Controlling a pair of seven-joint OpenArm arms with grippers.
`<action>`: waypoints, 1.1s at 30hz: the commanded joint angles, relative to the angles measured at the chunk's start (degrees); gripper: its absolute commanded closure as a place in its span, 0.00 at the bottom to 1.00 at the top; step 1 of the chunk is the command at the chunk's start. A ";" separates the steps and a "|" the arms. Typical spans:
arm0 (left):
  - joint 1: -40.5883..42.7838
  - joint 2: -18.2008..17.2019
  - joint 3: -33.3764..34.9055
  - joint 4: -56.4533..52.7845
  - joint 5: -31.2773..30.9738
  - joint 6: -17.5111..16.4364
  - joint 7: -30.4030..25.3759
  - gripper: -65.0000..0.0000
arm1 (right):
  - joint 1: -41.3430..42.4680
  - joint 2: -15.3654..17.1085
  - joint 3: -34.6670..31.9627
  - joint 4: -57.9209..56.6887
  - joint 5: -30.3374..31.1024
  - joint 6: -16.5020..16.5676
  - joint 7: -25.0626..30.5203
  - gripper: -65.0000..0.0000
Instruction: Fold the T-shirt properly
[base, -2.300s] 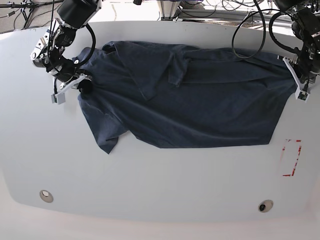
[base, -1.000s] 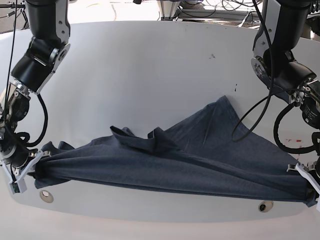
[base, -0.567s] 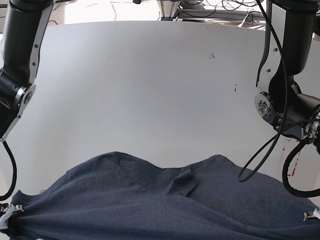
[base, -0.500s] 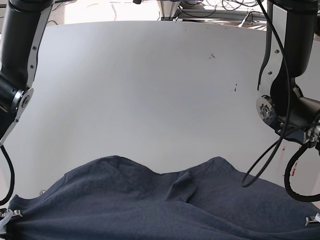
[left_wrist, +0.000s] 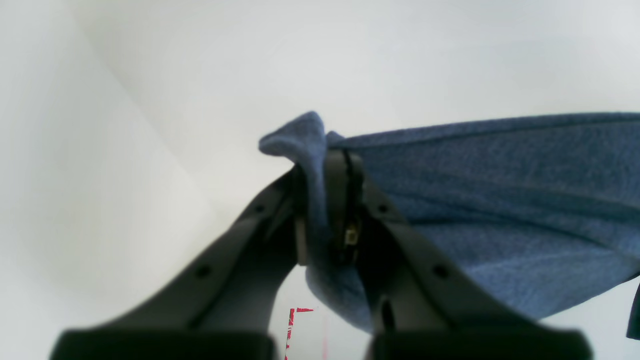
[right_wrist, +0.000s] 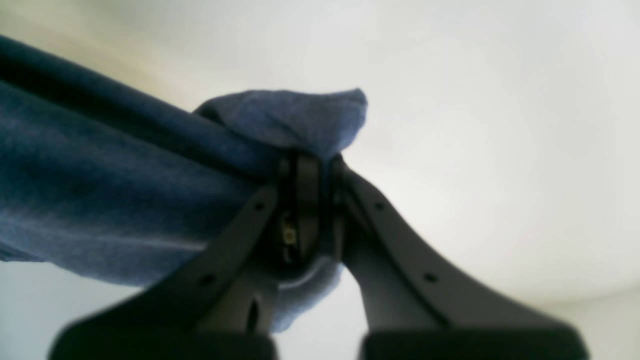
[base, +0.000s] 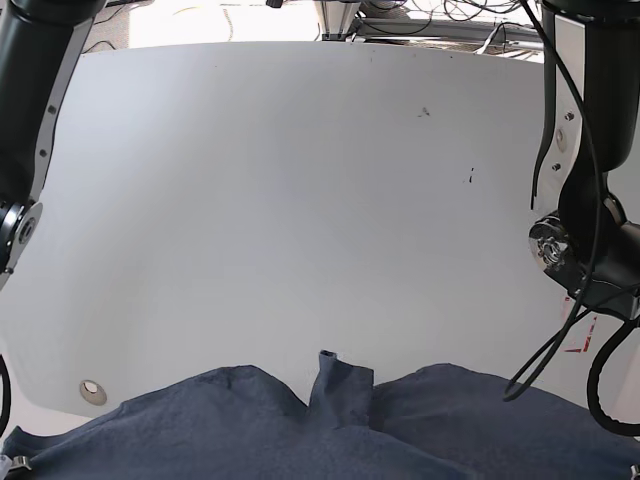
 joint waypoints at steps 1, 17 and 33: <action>-1.79 -0.49 0.15 0.16 0.03 0.26 -1.47 1.00 | 2.16 0.60 0.08 0.50 -0.33 -0.16 1.05 1.00; -1.26 -0.49 0.24 -0.10 0.03 0.26 -1.47 1.00 | 2.51 0.51 -0.09 0.50 -0.33 -0.16 1.05 1.00; -6.98 -4.18 0.24 -7.05 -0.41 0.08 -1.47 1.00 | 6.82 0.60 -4.14 0.93 -0.24 -0.16 0.79 1.00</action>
